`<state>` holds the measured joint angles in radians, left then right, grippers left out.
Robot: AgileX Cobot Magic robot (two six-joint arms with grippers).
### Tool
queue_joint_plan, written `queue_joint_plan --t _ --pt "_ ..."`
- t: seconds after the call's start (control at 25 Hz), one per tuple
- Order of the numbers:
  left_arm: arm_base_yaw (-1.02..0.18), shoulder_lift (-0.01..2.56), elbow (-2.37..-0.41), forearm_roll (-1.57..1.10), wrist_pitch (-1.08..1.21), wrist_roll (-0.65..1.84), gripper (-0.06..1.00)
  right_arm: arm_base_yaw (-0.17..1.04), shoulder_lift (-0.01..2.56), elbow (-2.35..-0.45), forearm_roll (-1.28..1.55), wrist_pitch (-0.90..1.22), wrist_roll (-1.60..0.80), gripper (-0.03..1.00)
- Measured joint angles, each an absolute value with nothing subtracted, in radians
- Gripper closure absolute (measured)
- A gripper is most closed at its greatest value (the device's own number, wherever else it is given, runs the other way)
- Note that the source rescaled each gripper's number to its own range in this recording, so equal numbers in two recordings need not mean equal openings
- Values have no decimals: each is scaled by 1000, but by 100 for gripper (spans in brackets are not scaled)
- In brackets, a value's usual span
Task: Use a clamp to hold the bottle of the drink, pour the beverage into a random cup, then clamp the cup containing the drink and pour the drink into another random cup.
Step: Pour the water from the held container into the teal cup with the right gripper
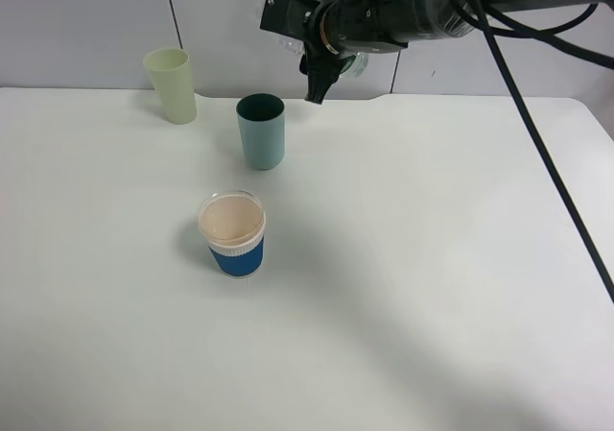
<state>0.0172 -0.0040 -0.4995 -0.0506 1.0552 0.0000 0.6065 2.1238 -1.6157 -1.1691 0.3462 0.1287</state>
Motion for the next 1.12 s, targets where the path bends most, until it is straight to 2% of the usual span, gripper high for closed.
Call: queue_joint_plan --t 0.44,1.12 --pt "17 -4 -499 -51 1055 0 -6 606 2124 -1616 -1338 381 128 95" --pt "17 -4 -499 -51 1055 0 -6 606 2124 -1612 -1416 418 126 95"
